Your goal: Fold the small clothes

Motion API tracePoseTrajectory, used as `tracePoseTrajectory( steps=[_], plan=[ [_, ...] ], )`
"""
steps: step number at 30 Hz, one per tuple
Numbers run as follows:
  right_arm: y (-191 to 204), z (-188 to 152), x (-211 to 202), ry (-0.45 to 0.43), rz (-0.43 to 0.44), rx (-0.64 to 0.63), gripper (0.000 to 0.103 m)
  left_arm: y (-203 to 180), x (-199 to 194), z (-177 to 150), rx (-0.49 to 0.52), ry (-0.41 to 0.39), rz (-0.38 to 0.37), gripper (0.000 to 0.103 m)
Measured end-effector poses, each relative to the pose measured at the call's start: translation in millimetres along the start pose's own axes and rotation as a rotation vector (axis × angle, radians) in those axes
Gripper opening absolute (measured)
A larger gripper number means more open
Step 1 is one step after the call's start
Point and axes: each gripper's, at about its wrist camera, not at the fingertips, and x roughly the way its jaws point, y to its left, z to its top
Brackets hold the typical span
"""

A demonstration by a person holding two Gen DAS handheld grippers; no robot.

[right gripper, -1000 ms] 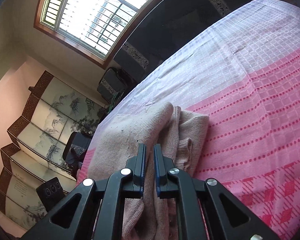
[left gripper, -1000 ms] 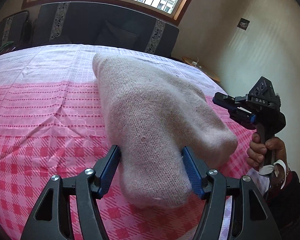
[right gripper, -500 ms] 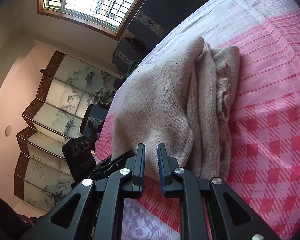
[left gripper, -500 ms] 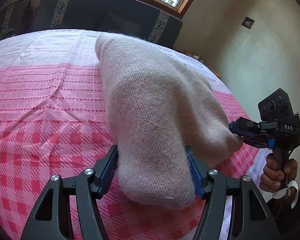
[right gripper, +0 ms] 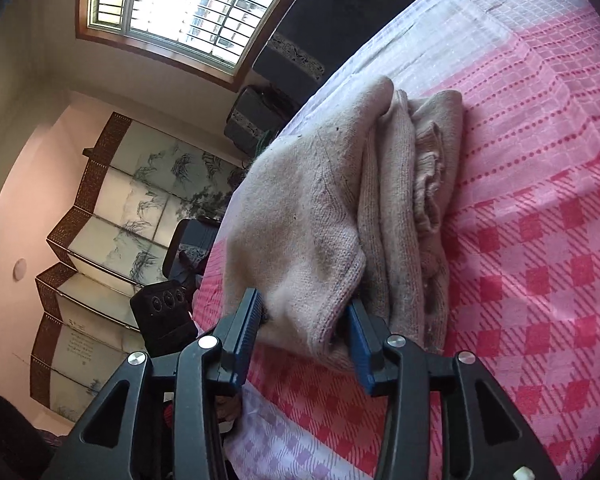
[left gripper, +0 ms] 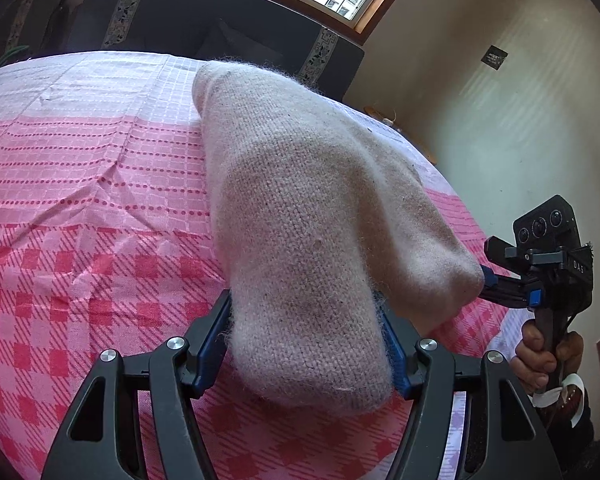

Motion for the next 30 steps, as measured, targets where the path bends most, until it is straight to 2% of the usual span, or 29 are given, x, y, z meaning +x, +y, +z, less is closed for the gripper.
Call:
tracePoseTrajectory(
  steps=[3, 4, 5, 6, 8, 12, 14, 15, 17, 19, 21, 23, 24, 26, 28, 30],
  plan=[
    [11.8, 7.5, 0.0, -0.043, 0.007, -0.059, 0.040, -1.9, 1.1, -2.1, 0.001, 0.000, 0.003, 0.066],
    [10.3, 11.9, 4.5, -0.034, -0.026, -0.059, 0.041, -1.8, 1.2, -2.3, 0.000, 0.000, 0.000, 0.067],
    [4.9, 15.7, 10.3, -0.014, -0.063, -0.041, 0.044, -1.4, 1.0, -2.9, -0.002, 0.000, -0.002, 0.067],
    [-3.8, 17.6, 15.7, 0.003, -0.061, 0.001, 0.050, -1.2, 1.0, -3.0, -0.003, 0.000, -0.003, 0.067],
    [-19.7, 22.4, 26.9, 0.018, 0.039, 0.079, 0.050, -0.2, 0.3, -3.3, -0.004, 0.000, -0.004, 0.067],
    [-36.7, 37.2, 38.1, -0.011, 0.124, 0.189, 0.050, 0.1, -0.1, -3.0, -0.005, 0.000, -0.005, 0.067],
    [-35.3, 43.8, 35.2, -0.056, 0.069, 0.168, 0.029, 0.1, -0.1, -3.0, -0.005, 0.000, -0.005, 0.067],
    [-33.9, 45.8, 34.2, -0.071, 0.016, 0.152, 0.013, -0.1, 0.0, -3.0, -0.004, 0.000, -0.004, 0.067],
    [-33.1, 45.1, 30.6, -0.093, -0.049, 0.131, 0.012, 0.2, -0.3, -3.4, -0.003, 0.000, -0.004, 0.067],
    [-21.3, 41.8, 19.8, -0.130, -0.129, 0.052, 0.011, -0.5, -1.3, -3.8, 0.000, 0.000, -0.003, 0.068],
    [-9.6, 39.4, 2.9, -0.180, -0.159, -0.010, 0.011, -1.8, -1.5, -4.6, 0.007, 0.002, -0.005, 0.070],
    [-8.7, 40.9, 3.3, -0.161, -0.205, -0.044, 0.011, -4.7, -1.4, -5.2, 0.015, 0.004, 0.005, 0.070],
    [-14.6, 42.2, 10.3, -0.125, -0.221, -0.039, 0.011, -5.2, -1.5, -5.3, 0.017, 0.005, 0.007, 0.070],
    [-30.1, 45.7, 18.7, -0.085, -0.179, 0.018, 0.011, -4.3, -2.5, -5.6, 0.014, 0.004, 0.004, 0.070],
    [-41.9, 45.1, 9.1, -0.113, -0.079, 0.091, 0.018, -5.3, -3.1, -5.3, 0.012, 0.004, 0.003, 0.070],
    [-42.5, 40.4, -3.0, -0.153, -0.051, 0.112, 0.022, -8.5, -3.1, -4.6, 0.014, 0.004, 0.006, 0.070]
  ],
)
